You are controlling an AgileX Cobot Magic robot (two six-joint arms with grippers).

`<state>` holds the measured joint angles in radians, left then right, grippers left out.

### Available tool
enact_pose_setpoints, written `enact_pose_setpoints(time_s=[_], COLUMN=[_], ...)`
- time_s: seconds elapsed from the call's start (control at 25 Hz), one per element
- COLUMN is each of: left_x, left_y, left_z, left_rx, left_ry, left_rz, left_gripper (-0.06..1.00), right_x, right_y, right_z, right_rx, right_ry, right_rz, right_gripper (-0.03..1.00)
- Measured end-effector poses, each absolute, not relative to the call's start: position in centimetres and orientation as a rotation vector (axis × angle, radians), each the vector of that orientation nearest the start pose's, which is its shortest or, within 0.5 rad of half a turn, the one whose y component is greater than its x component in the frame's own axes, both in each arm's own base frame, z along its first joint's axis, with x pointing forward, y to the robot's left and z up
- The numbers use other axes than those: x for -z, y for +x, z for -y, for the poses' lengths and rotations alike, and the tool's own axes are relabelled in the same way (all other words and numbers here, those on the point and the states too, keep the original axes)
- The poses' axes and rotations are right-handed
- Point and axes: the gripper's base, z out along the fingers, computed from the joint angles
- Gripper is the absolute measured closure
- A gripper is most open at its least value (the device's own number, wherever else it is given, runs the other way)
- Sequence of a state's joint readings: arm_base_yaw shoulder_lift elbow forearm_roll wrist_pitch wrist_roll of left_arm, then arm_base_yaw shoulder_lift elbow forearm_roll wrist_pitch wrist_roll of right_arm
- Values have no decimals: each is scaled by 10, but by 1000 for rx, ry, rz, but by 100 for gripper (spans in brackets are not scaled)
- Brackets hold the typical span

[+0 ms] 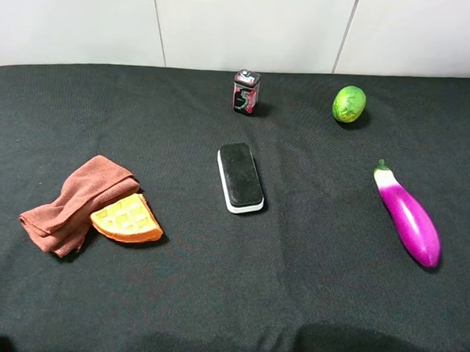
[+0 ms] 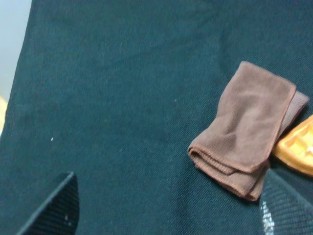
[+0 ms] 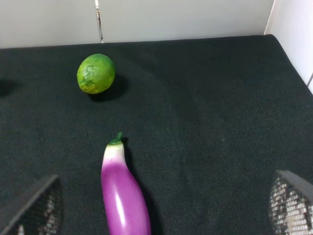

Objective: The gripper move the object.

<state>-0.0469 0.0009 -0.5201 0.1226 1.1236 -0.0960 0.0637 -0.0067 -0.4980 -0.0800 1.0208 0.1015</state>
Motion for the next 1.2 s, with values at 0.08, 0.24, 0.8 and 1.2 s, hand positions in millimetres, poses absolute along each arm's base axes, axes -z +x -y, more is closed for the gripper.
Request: enact_pose_setpoints(time_s=[0.08, 0.24, 0.8, 1.2], left_x=[-278, -275, -274, -274], left_y=[-10, -7, -5, -5], left_z=[-7, -1, 1, 1], left_rx=[-12, 40, 52, 52], left_ry=[-58, 12, 93, 94], left_rz=[-2079, -2062, -2049, -2049], left_gripper=[16, 16, 16, 16], right_x=[-280, -280, -280, -280], right_y=[-4, -4, -4, -4], right_z=[6, 6, 6, 6], right_rx=[-11, -11, -11, -11], right_ry=[40, 40, 40, 40], right_rz=[-1997, -1997, -1997, -1997], right_gripper=[33, 33, 33, 33])
